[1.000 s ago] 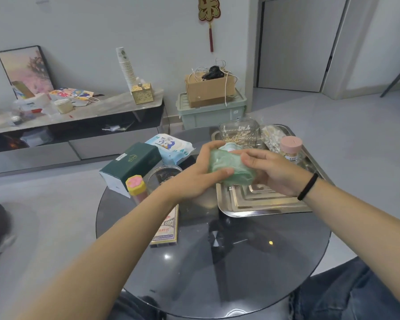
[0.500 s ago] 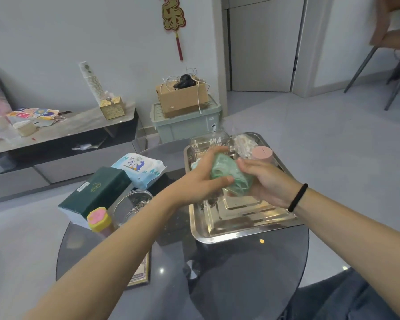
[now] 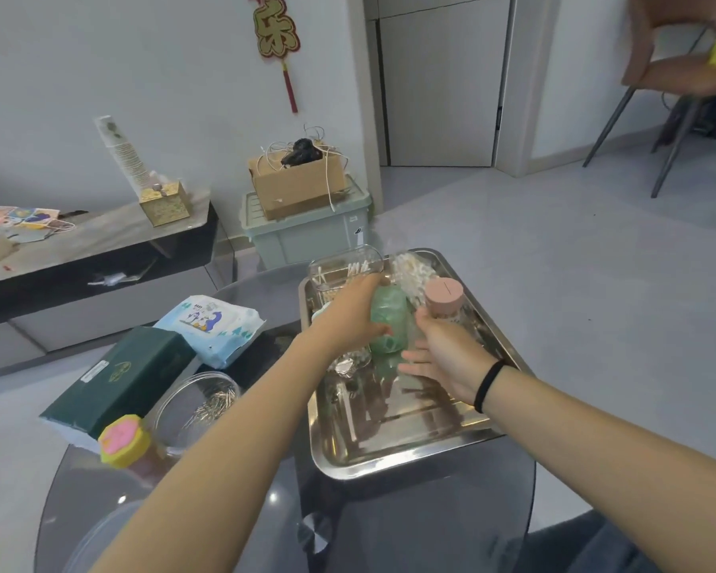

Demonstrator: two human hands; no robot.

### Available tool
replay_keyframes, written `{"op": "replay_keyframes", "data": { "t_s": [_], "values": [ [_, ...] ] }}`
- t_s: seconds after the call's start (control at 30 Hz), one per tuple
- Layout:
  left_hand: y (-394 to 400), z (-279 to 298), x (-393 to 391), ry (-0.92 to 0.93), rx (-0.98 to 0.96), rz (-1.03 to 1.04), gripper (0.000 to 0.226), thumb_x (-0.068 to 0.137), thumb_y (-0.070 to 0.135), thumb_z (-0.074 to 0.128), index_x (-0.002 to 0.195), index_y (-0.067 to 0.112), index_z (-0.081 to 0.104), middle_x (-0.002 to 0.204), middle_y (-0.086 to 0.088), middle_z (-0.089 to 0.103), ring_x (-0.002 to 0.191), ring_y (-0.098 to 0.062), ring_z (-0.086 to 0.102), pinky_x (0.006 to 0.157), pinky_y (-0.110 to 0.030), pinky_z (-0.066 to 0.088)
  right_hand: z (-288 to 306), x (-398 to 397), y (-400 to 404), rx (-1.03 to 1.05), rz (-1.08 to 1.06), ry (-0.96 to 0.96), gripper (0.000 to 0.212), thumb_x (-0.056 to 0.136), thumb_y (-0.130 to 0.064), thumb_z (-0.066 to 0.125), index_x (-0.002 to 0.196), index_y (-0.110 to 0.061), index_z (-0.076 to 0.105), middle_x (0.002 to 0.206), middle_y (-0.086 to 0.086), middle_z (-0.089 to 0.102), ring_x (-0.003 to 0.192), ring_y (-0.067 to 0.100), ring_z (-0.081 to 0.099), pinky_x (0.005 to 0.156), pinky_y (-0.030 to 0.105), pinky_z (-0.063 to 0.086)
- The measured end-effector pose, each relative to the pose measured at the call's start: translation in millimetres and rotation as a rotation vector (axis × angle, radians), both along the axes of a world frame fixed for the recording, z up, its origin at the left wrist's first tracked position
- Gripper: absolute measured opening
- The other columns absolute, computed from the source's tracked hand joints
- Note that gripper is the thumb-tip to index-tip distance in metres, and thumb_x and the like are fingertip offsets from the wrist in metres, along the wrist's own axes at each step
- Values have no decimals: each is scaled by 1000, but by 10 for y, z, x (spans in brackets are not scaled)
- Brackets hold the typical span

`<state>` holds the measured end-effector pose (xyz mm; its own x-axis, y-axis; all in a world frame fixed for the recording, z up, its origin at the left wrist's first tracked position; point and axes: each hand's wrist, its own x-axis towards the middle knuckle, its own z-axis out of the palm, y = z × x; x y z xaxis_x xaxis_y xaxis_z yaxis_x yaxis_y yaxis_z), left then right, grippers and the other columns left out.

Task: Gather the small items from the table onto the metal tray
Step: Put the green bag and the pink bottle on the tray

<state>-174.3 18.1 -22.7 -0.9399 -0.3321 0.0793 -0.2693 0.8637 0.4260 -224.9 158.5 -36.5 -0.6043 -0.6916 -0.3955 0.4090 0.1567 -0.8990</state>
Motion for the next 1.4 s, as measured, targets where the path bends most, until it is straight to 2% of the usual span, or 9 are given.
{"op": "replay_keyframes", "data": {
  "t_s": [0.2, 0.37, 0.5, 0.7, 0.9, 1.07, 1.13, 1.3, 1.4],
  "values": [
    [-26, -161, -38, 121, -64, 60, 74, 76, 23, 77, 141, 23, 42, 122, -7, 36, 96, -14, 39, 100, -31, 43, 4, -12, -112, -87, -90, -30, 54, 99, -40, 30, 145, -12, 24, 146, 19, 37, 120, 31, 53, 98, 38, 47],
    [-149, -81, 32, 162, -44, 23, 73, 76, 36, 64, 143, 29, 37, 136, -3, 36, 130, -20, 29, 113, -39, 21, 38, -10, -185, -175, -182, -57, 51, 100, -39, 28, 144, -14, 28, 147, 17, 36, 125, 32, 50, 107, 39, 40],
    [-280, -106, 37, 75, -169, 147, 63, 85, 34, 35, 147, 33, 27, 160, 0, 11, 148, -21, 3, 117, -46, 1, 53, 13, -258, -203, -187, -77, 53, 98, -41, 32, 144, -15, 28, 148, 15, 35, 128, 32, 46, 108, 39, 39],
    [-553, -192, 116, 14, -156, 77, 49, 100, 21, 31, 148, 31, 26, 160, -5, 16, 149, -23, 2, 120, -41, -4, 46, 9, -331, -294, -188, -106, 55, 97, -38, 37, 145, -15, 25, 153, 11, 28, 137, 28, 34, 113, 38, 31],
    [-558, -179, 64, -27, -165, 86, 49, 100, 32, 36, 148, 29, 27, 160, -7, 14, 149, -25, 0, 118, -44, -5, -44, -21, -381, -148, -93, 105, 59, 97, -41, 35, 149, -22, 13, 158, 5, 15, 141, 25, 27, 115, 39, 28],
    [-407, -158, 77, 39, -199, 76, 49, 100, 34, 34, 148, 26, 26, 160, -10, 14, 149, -24, 2, 118, -44, -8, -8, 9, -305, -155, -135, 84, 54, 98, -37, 37, 146, -18, 24, 152, 7, 29, 136, 26, 36, 111, 37, 35],
    [-283, -115, 145, 97, -130, 64, 46, 100, 31, 37, 145, 23, 35, 157, -9, 24, 148, -24, 11, 119, -43, -5, 41, 73, -242, -112, -130, 134, 46, 98, -33, 39, 140, -15, 35, 142, 9, 42, 125, 23, 47, 106, 36, 40],
    [-34, -31, 622, 137, -67, 154, 36, 93, 26, 47, 127, 22, 56, 134, -3, 54, 128, -23, 45, 111, -45, 28, 181, 375, -155, -4, 40, 358, 18, 95, -20, 47, 110, -12, 55, 113, 14, 61, 92, 15, 59, 76, 24, 54],
    [44, -21, 1031, 108, -107, 261, 31, 89, 23, 49, 117, 21, 64, 119, -5, 62, 115, -24, 53, 103, -42, 34, 230, 618, -239, 45, 191, 526, 20, 91, -19, 52, 109, -14, 59, 105, 10, 65, 91, 21, 64, 80, 35, 56]
  ]
}}
